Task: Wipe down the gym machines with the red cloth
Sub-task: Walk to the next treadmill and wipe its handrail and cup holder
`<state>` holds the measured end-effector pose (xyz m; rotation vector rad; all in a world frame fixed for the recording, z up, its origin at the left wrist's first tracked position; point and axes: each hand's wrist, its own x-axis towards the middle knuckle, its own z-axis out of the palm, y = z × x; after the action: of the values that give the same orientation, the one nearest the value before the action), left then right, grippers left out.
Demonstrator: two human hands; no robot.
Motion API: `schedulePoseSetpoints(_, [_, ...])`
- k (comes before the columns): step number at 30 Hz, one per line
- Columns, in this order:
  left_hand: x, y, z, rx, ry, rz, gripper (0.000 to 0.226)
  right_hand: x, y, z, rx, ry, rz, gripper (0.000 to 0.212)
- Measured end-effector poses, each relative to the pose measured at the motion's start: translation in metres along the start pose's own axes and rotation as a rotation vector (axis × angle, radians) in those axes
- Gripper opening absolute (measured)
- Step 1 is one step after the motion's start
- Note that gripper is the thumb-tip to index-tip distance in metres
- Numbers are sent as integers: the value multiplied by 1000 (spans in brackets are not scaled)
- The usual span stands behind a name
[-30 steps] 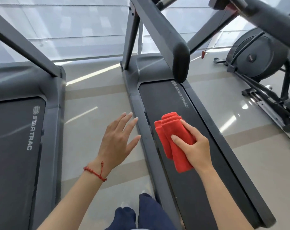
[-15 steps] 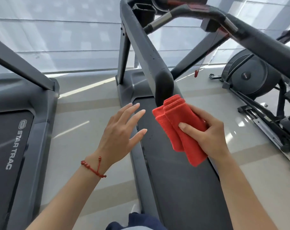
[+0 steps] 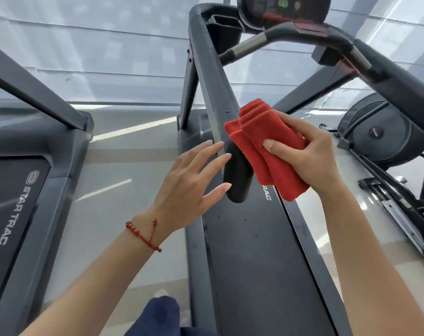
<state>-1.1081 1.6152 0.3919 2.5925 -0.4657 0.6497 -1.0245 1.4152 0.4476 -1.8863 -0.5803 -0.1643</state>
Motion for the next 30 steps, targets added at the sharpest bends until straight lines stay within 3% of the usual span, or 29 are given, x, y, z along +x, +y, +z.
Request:
schedulePoseSetpoints(11, [29,-29,18,-72,15,191,43,89,5,18,-289,-202,-25,50])
schedulePoseSetpoints(18, [35,-36,27,-119,51,244,42,87,-5,12,-410,-328,-49,49])
schedulePoseSetpoints(30, [51,-42,36,-159,107,198,38,139,10,28,-491,-458,-192,48])
